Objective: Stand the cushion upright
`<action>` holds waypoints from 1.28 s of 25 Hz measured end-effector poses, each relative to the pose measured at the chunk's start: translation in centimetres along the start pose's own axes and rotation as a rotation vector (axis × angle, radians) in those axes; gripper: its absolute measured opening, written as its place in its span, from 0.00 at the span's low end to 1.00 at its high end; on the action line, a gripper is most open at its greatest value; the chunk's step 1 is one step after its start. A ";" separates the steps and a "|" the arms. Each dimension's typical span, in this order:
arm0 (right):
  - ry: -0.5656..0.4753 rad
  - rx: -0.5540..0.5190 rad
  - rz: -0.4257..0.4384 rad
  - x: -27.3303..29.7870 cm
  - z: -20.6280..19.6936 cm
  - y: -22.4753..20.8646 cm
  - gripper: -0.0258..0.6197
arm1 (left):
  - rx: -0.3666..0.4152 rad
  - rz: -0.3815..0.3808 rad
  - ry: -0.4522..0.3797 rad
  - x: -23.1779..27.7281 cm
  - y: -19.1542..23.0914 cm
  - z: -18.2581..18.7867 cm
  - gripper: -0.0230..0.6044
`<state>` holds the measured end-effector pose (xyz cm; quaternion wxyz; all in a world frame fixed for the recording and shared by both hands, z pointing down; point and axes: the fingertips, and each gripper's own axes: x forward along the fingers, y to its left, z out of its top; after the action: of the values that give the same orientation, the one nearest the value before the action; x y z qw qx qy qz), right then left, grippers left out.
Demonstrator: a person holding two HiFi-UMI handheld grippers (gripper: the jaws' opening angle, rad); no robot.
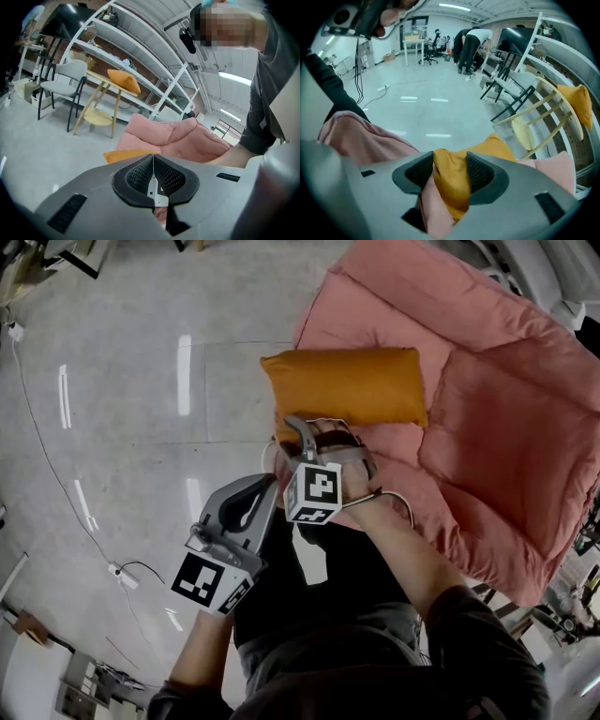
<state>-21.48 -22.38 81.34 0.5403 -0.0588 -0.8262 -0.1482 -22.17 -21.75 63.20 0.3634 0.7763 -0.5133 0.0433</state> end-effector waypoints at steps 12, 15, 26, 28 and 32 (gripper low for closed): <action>-0.202 0.424 -0.173 -7.3 -1.2 -4.1 0.08 | 0.056 -0.063 0.027 -0.4 -2.7 1.2 0.05; -0.315 0.592 -0.273 -13.0 -2.2 -7.5 0.08 | 0.092 -0.097 0.035 -0.2 -4.4 3.0 0.05; -0.347 0.908 -0.639 -29.9 -17.6 -17.1 0.08 | 0.193 -0.254 0.077 3.9 -15.8 7.2 0.05; -0.299 0.945 -0.711 -31.6 -21.9 -17.6 0.08 | 0.203 -0.274 0.089 4.8 -17.2 6.8 0.05; -0.203 1.039 -0.812 -33.8 -30.0 -17.3 0.08 | 0.227 -0.292 0.111 6.5 -19.0 6.2 0.05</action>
<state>14.19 -45.90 58.62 0.3195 0.5111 -0.7936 0.0836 -5.26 -26.48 51.65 0.3035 0.8750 -0.3662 0.0904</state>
